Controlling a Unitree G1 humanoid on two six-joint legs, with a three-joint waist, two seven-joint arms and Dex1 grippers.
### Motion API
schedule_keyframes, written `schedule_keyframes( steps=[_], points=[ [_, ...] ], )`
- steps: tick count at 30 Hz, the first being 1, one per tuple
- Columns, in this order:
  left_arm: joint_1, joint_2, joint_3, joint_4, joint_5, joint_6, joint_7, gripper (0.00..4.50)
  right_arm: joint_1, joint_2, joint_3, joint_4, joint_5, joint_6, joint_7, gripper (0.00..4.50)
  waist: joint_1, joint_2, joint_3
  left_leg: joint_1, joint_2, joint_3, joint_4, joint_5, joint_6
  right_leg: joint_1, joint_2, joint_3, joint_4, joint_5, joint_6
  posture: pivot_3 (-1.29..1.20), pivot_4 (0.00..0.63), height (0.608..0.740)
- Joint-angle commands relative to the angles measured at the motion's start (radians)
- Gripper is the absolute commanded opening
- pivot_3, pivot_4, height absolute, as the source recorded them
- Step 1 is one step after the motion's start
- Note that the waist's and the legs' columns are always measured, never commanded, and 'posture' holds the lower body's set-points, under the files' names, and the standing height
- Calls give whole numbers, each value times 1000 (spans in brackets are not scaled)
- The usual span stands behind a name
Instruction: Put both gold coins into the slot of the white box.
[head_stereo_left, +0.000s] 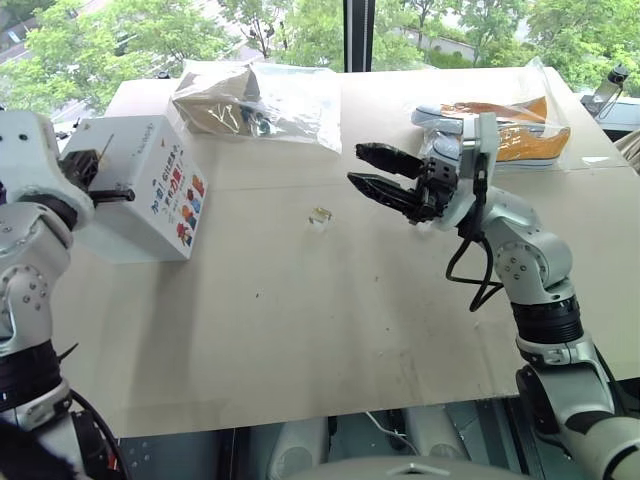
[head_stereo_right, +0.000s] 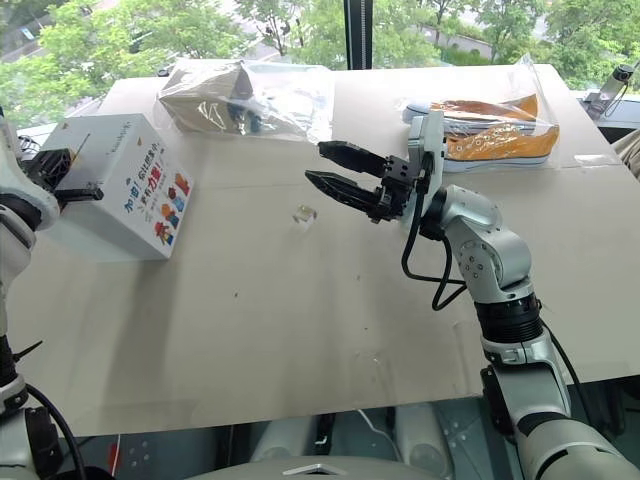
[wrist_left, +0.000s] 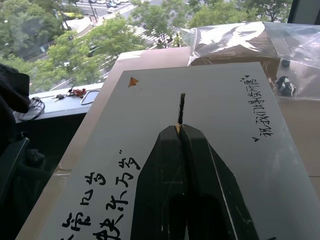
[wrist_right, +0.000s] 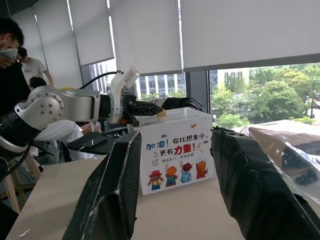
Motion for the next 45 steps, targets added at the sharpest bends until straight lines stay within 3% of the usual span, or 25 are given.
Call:
schedule_keyframes(
  steps=[1,2,5,6,9,12,14,17,19,21,25,29,37,44,45],
  points=[
    [-3,-19,5,35,24,-16,-38,0,-3,0,-24,-43,4,-12,-2,2360,0,0,0,0,0,0,0,0,0,0,0,0,1,0,0,0,150,740],
    [-3,-26,9,38,21,-18,-50,0,-1,0,-24,-45,4,-12,-2,2360,0,0,0,1,0,0,0,0,0,0,0,0,1,0,0,0,150,740],
    [-8,-44,22,41,28,-38,-66,771,0,1,-24,-43,3,-13,-4,2414,0,1,0,1,-1,0,1,0,0,0,-1,0,3,0,0,0,150,740],
    [-12,-48,26,44,44,-61,-61,1425,1,3,-24,-42,2,-13,-7,2414,0,1,0,1,-1,0,2,0,0,0,-1,0,4,0,0,0,150,740],
    [-43,-75,55,49,57,-122,-49,2543,6,12,-21,-27,-21,-14,-44,2414,0,0,-1,1,-2,0,2,0,0,0,-1,0,6,0,0,0,150,740],
    [-57,-102,90,18,38,-203,-94,2543,1,27,40,71,-169,-49,-131,2414,-1,-2,-2,1,-2,0,3,0,0,0,-1,0,7,0,0,0,150,740],
    [-32,-118,89,-82,-48,-217,-198,2543,-11,24,120,156,-289,-96,-129,2414,-4,-2,-2,0,-2,1,3,0,-1,-2,-1,1,8,0,0,0,150,740],
    [97,-116,62,-288,-234,-153,-400,2543,-51,69,192,298,-402,-168,-143,2414,-13,-3,-3,-1,-1,3,3,0,-1,-4,-1,3,7,0,0,0,150,740],
    [236,-87,33,-390,-279,-113,-495,2543,-76,116,210,380,-446,-202,-162,2414,-24,-3,-3,-1,-2,5,3,0,-1,-4,-2,6,7,0,0,0,150,740],
    [357,-52,12,-457,-286,-75,-548,2543,-97,152,225,442,-484,-222,-177,2414,-33,-3,-2,-2,-1,5,3,0,-1,-5,-1,9,7,0,0,0,150,740],
    [540,-12,-12,-461,-159,-89,-552,2543,-152,245,231,600,-546,-277,-236,2414,-44,-3,-2,0,0,5,2,0,-1,-8,3,11,12,0,0,0,150,740],
    [588,-50,10,-428,-105,-143,-554,2543,-192,305,224,717,-588,-337,-267,2414,-35,-3,-2,1,1,2,2,0,0,-8,6,7,15,1,-3,0,150,740],
    [595,-116,25,-425,-127,-178,-573,2543,-267,372,182,887,-638,-408,-364,2414,-29,-3,-2,1,0,3,4,1,-1,-8,6,7,15,2,-4,0,150,740],
    [565,-129,16,-435,-133,-165,-553,2543,-291,401,163,962,-651,-440,-356,2414,-32,-3,-2,1,2,3,3,1,-1,-8,5,7,16,2,-4,0,150,740],
    [562,-131,16,-436,-134,-163,-551,2585,-294,405,164,970,-654,-442,-352,2157,-32,-3,-2,1,2,3,3,1,-1,-8,5,7,16,2,-4,0,150,740]
  ],
)
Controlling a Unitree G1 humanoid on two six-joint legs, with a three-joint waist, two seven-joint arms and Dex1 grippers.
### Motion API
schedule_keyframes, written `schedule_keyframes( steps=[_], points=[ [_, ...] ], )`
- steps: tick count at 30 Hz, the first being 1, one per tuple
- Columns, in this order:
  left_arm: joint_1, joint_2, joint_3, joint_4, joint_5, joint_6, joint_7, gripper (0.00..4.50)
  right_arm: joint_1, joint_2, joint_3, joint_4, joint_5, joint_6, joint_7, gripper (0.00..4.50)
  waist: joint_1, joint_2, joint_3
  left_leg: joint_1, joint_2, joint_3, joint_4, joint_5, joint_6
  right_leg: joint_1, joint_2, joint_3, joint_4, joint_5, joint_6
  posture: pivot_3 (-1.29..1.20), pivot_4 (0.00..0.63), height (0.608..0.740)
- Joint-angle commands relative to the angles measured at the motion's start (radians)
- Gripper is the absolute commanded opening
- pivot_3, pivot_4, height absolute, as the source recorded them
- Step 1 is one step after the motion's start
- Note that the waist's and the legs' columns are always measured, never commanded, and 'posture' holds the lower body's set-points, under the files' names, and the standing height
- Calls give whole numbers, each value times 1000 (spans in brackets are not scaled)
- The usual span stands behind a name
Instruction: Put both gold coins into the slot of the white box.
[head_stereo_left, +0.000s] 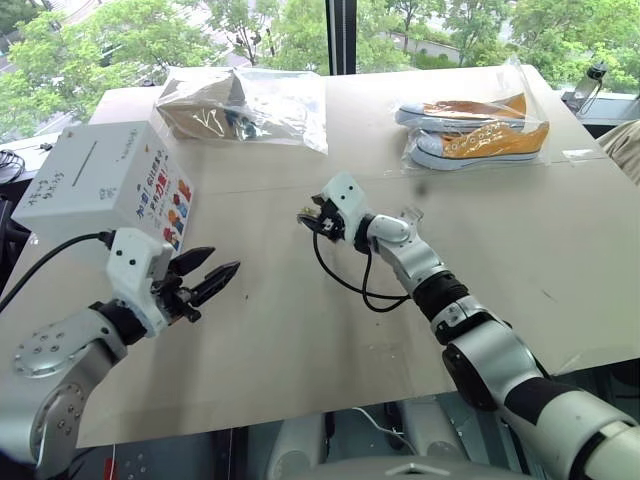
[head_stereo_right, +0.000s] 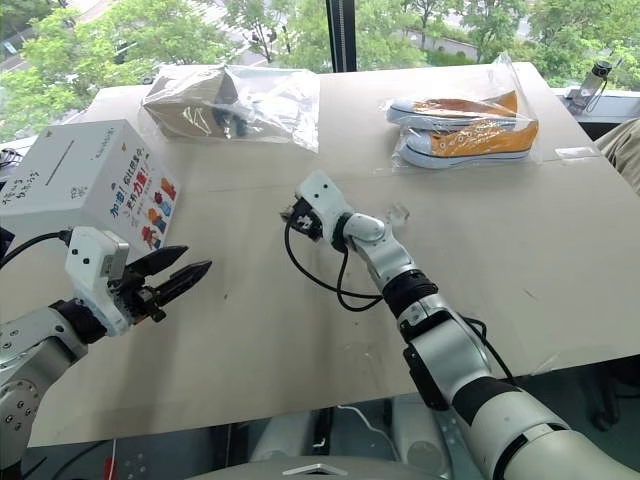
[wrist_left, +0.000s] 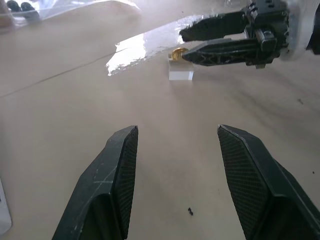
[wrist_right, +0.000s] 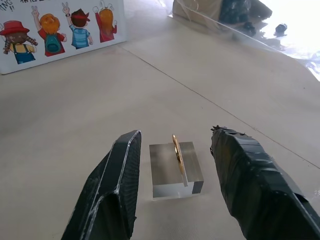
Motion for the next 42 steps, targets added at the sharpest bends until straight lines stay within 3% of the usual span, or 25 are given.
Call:
schedule_keyframes(
  steps=[1,2,5,6,14,19,21,24,28,32,42],
  points=[
    [-10,-4,15,-33,-15,-4,10,2603,-32,25,-11,14,-7,-36,15,1882,0,0,0,0,0,0,0,0,0,0,0,0,0,0,0,0,150,740],
    [-11,-4,14,-34,-15,-2,12,2603,-34,27,-10,24,-11,-35,19,1668,0,0,0,0,0,0,0,0,0,0,0,0,0,0,0,0,150,740],
    [-9,-6,13,-39,-13,2,17,2603,-41,38,-16,51,-20,-40,19,275,0,0,0,0,0,0,0,0,0,0,0,0,0,0,0,0,150,740],
    [-8,-7,12,-40,-11,3,18,2603,-43,44,-26,56,-16,-42,15,40,0,0,0,0,0,0,0,0,0,0,0,0,0,0,0,0,150,740],
    [-17,-30,12,-44,-22,0,36,2603,-41,45,-64,31,0,-40,21,40,1,0,0,0,0,0,0,0,0,0,0,0,0,0,0,0,150,740],
    [-100,-150,30,-34,-158,-10,94,2603,12,74,-182,-230,270,241,183,40,4,0,0,-1,0,-1,1,0,0,0,-1,-1,0,0,0,0,150,740],
    [-167,-216,51,-20,-294,-9,148,2603,45,73,-213,-387,417,441,225,40,6,0,0,-1,0,-2,1,0,0,0,-1,-1,0,0,0,0,150,740],
    [-264,-305,62,-4,-478,-28,231,2603,75,75,-251,-563,599,677,221,40,8,-1,-1,-2,1,-3,2,0,1,0,-2,-2,1,0,0,0,150,740],
    [-340,-387,39,8,-619,-68,304,2603,92,97,-288,-683,767,839,179,40,2,-1,-1,-1,0,-2,3,0,1,1,-2,-2,2,0,0,0,150,740],
    [-383,-482,-38,6,-698,-105,321,2603,103,130,-298,-761,874,906,113,40,6,-2,-2,-1,0,-2,4,0,1,1,-1,-3,2,0,0,0,150,740],
    [-402,-521,-122,55,-746,-142,312,2603,123,115,-256,-838,1003,939,62,40,4,-2,-2,-2,0,-1,8,0,1,2,5,-2,3,0,0,0,150,740]
  ],
)
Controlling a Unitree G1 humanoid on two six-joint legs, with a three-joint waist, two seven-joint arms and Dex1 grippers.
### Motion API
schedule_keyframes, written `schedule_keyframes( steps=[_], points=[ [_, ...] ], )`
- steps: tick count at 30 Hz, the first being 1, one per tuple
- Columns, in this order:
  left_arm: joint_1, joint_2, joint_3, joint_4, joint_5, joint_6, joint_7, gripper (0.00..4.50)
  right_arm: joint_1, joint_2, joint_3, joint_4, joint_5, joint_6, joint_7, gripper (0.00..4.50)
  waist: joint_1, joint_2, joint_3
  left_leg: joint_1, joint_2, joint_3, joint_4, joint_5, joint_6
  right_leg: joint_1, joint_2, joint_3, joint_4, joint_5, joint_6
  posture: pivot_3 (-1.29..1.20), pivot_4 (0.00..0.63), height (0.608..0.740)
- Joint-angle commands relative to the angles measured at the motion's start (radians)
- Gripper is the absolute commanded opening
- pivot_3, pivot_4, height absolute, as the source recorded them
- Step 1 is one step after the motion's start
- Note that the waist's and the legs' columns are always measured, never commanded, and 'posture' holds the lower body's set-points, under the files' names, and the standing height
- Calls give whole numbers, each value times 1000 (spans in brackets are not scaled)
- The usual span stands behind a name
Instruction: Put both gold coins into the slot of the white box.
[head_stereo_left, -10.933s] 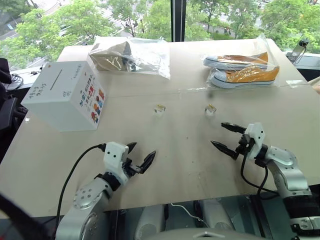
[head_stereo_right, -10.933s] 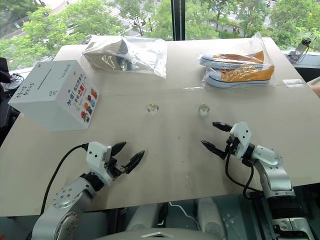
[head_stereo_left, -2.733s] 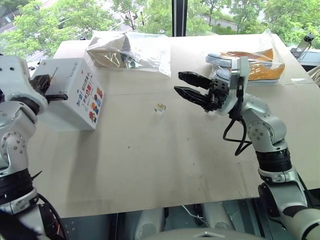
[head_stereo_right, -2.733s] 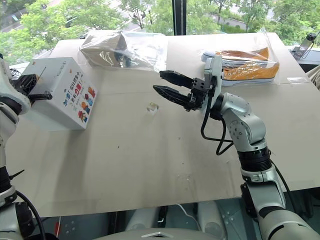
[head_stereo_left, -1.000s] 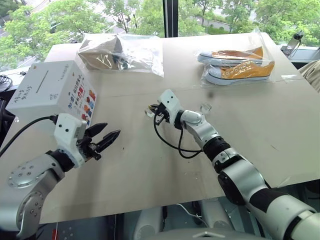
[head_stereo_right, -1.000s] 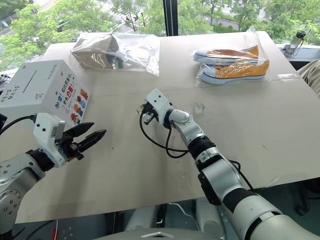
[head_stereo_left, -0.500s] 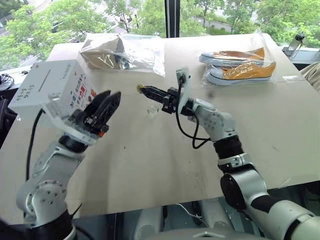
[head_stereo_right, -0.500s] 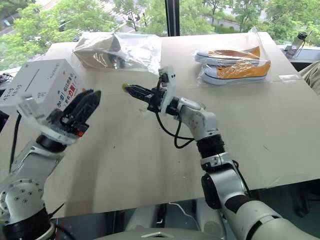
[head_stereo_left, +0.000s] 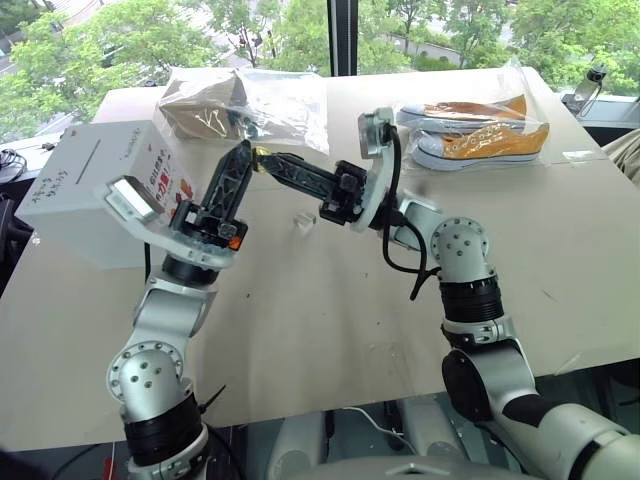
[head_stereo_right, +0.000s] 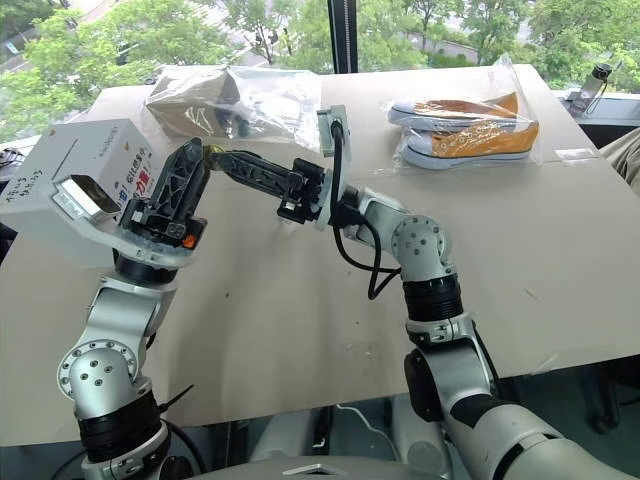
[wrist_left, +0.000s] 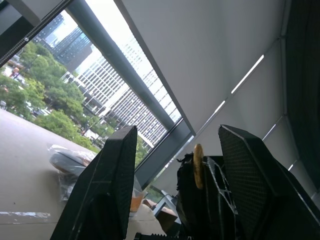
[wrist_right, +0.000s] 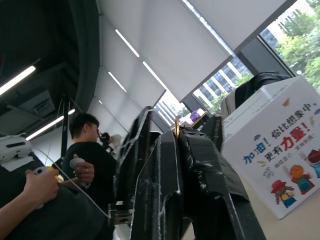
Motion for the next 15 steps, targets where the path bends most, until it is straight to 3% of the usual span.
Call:
schedule_keyframes(
  steps=[1,2,8,15],
  points=[
    [-19,-5,-23,0,-36,-23,-17,2603,24,73,13,-57,57,2,-6,40,1,0,0,0,0,0,1,0,0,1,0,0,0,0,0,0,150,740],
    [-20,-6,-34,2,-38,-21,-20,2603,26,68,18,-61,60,2,-4,40,0,0,0,0,0,-1,2,0,0,1,0,-1,0,0,0,0,150,740],
    [0,21,-82,1,-55,6,-34,25,25,64,30,-60,74,7,-9,0,0,0,0,0,0,-2,6,0,1,5,1,-2,-1,0,0,0,150,740],
    [2,41,-77,24,-73,-2,-58,25,29,62,37,-56,63,-5,-10,0,1,0,0,1,0,-3,7,0,1,6,1,-3,-1,0,0,0,150,740]
  ],
)
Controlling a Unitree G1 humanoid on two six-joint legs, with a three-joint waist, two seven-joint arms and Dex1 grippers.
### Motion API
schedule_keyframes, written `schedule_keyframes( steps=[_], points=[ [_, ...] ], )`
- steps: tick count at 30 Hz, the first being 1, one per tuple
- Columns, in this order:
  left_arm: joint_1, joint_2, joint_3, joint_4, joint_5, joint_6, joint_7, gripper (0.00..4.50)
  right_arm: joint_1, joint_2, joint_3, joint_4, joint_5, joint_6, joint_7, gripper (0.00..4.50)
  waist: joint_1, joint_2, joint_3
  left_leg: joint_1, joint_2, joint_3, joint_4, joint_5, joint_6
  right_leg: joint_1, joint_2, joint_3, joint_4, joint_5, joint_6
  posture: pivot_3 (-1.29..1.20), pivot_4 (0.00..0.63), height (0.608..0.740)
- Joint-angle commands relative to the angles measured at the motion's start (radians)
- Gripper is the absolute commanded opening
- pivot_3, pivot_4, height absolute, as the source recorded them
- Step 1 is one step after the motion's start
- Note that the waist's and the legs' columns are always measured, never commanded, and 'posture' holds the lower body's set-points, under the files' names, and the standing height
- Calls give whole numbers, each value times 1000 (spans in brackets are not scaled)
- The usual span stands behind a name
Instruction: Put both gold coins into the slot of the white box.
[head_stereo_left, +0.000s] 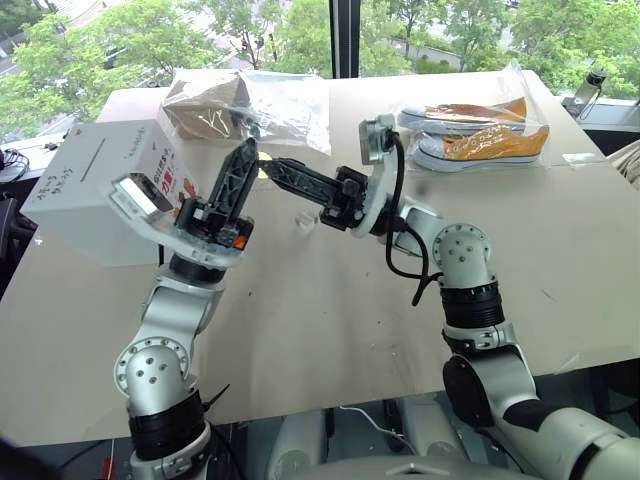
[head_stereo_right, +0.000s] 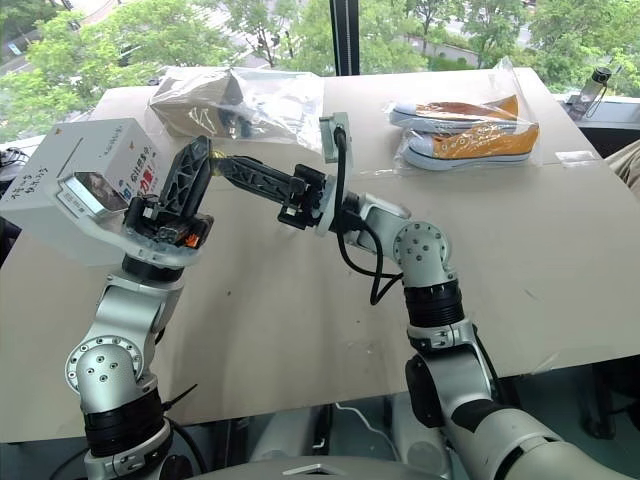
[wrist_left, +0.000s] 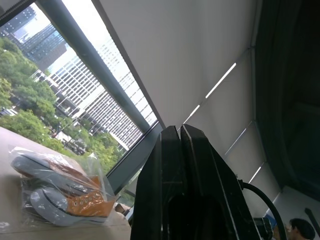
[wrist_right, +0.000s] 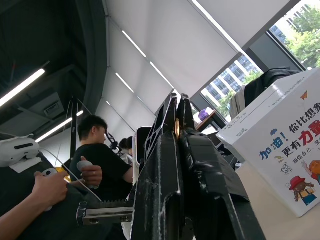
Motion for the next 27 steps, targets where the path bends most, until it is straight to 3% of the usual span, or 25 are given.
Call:
schedule_keyframes(
  steps=[1,5,6,8,11,17,24,27],
  points=[
    [10,21,-29,4,-2,22,-15,25,0,62,26,-43,24,-15,15,0,0,0,0,0,0,0,0,0,0,0,0,0,0,0,0,0,150,740],
    [15,26,-32,24,4,21,-19,25,1,62,25,-36,9,-43,22,0,0,0,0,0,0,0,0,0,0,0,0,0,0,0,0,0,150,740],
    [13,26,-29,29,5,18,-20,0,3,59,25,-36,11,-43,28,638,0,0,0,0,0,0,0,0,0,0,0,0,0,0,0,0,150,740],
    [-3,32,1,43,-3,-2,-12,0,10,51,25,-43,17,-37,26,1360,0,0,0,0,0,0,0,0,0,0,0,0,0,0,0,0,150,740],
    [-37,71,43,54,-1,-16,16,0,22,35,20,-46,13,-32,8,2904,0,0,0,0,0,0,0,0,0,0,0,0,0,0,0,0,150,740],
    [-206,402,119,79,159,42,192,0,29,-117,165,-75,-306,-315,135,2904,1,1,1,-1,-1,-4,0,0,0,0,1,-2,-1,0,0,0,150,740],
    [-287,701,127,211,474,149,332,0,-14,-168,165,-27,-455,-582,263,2904,-3,1,2,0,-2,-2,-2,0,0,0,2,-1,-1,0,0,0,150,740],
    [-275,769,121,241,571,228,377,0,-33,-166,160,1,-493,-650,279,2904,-2,2,2,1,-2,-2,-3,0,-1,-1,2,-1,-1,0,0,0,150,740]
  ],
)
